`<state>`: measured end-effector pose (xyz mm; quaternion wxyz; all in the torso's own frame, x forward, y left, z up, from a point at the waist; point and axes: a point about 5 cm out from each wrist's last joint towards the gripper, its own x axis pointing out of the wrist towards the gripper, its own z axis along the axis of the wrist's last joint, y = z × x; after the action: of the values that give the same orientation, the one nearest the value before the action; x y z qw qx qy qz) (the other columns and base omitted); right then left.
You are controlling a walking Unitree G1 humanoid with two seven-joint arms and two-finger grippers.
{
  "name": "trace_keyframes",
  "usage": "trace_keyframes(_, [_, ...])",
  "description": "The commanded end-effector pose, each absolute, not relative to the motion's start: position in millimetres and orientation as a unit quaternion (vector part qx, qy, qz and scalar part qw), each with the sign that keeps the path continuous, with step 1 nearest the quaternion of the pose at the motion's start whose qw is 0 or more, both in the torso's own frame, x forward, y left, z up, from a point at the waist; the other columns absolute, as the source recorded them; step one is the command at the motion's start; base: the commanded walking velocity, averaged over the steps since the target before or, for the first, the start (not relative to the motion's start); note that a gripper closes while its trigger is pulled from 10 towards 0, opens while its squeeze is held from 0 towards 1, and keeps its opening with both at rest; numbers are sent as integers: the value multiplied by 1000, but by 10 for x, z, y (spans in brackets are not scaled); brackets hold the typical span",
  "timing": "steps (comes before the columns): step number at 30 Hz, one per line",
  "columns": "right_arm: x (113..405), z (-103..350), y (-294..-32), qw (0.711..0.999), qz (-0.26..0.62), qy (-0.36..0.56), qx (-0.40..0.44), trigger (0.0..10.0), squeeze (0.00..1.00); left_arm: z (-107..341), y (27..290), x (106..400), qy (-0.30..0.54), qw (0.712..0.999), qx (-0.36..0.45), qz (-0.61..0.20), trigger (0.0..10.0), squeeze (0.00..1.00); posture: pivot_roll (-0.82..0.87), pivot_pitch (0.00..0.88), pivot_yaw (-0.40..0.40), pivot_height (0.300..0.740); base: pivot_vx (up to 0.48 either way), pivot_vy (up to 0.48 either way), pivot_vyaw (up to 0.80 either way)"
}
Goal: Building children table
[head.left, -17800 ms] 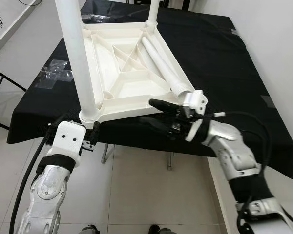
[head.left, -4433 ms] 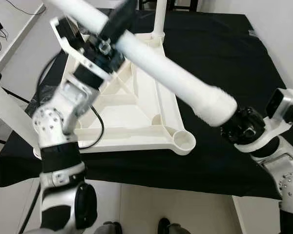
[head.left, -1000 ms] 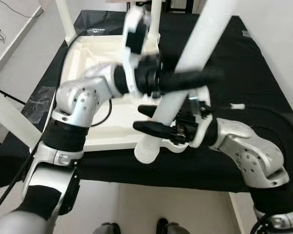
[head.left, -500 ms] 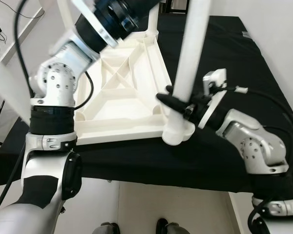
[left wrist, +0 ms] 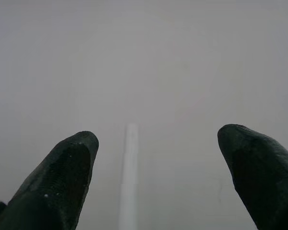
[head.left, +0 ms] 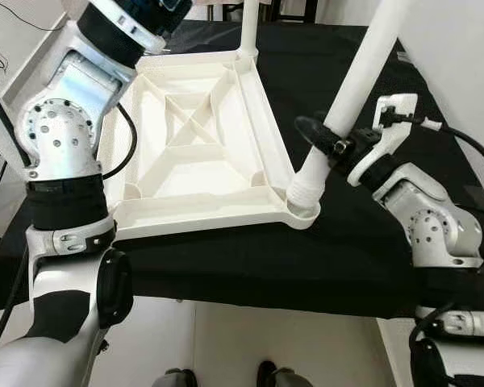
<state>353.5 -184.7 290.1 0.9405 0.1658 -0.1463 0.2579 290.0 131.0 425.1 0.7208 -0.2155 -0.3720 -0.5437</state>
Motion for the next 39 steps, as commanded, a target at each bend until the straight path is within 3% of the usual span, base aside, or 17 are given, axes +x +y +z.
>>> trace_keyframes(1, [3550, 2954, -1969, 940, 215, -174, 201, 0, 0, 4129, 1253, 2898, -351, 735, -210, -541, 10000, 0, -30, 186, -67, 740, 0, 0, 0])
trace_keyframes(2, [3580, 2943, -2019, 944, 181, -176, 212, 8431, 0, 4000, 1222, 2936, -330, 755, -209, -526, 10000, 0, -32, 190, -65, 740, 0, 0, 0])
trace_keyframes(3, [3580, 2943, -2019, 944, 181, -176, 212, 8431, 0, 4000, 1222, 2936, -330, 755, -209, -526, 10000, 0, -32, 190, -65, 740, 0, 0, 0])
trace_keyframes(4, [3608, 2900, -2063, 950, 140, -175, 216, 10000, 0, 3753, 1174, 3006, -293, 795, -203, -491, 10000, 0, -32, 190, -65, 740, 0, 0, 0])
trace_keyframes(12, [3611, 2839, -2035, 960, 106, -175, 192, 10000, 0, 3027, 1020, 3039, -199, 861, -212, -417, 10000, 0, -27, 198, -58, 740, 0, 0, 0])
trace_keyframes(18, [3637, 2798, -1942, 971, 48, -182, 144, 10000, 0, 2432, 1243, 3007, -124, 923, -221, -291, 10000, 0, -22, 203, -63, 740, 0, 0, 0])
trace_keyframes(21, [3626, 2791, -1857, 969, 66, -179, 155, 10000, 0, 2358, 1330, 2987, -119, 933, -224, -256, 10000, 0, -20, 202, -63, 740, 0, 0, 0])
trace_keyframes(24, [3546, 2815, -1700, 947, 150, -196, 204, 10000, 0, 2285, 1373, 2940, -116, 943, -212, -229, 10000, 0, -13, 200, -66, 740, 0, 0, 0])
trace_keyframes(28, [3525, 2819, -1652, 940, 168, -194, 225, 10000, 0, 2246, 1388, 2911, -114, 946, -207, -223, 10000, 0, -13, 200, -68, 740, 0, 0, 0])
trace_keyframes(39, [3450, 2851, -1485, 927, 235, -215, 195, 10000, 0, 2142, 1323, 2782, -108, 946, -206, -227, 10000, 0, -10, 198, -71, 740, 0, -313, 145])
